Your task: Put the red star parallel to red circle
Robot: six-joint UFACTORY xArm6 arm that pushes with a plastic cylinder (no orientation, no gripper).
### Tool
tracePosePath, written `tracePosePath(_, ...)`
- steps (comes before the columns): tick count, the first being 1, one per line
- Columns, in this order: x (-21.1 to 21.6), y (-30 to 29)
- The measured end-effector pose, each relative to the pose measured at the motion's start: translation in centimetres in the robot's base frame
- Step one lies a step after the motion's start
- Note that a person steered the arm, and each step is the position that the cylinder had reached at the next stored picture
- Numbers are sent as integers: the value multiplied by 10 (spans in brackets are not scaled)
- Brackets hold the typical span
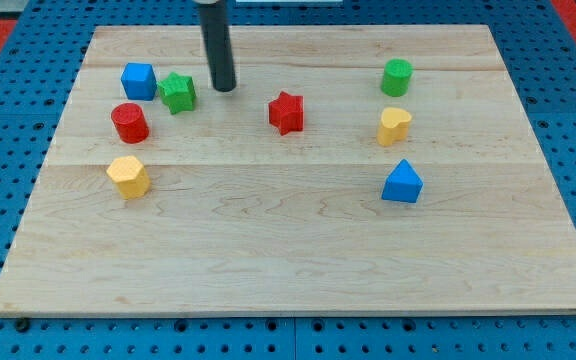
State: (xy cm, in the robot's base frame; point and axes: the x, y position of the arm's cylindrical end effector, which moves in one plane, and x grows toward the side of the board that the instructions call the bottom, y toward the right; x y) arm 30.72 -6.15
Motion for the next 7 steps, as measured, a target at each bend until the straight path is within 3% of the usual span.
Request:
tracePosePath(2, 60, 158)
tracePosePath(5, 53, 41)
tracePosePath(7, 61, 31)
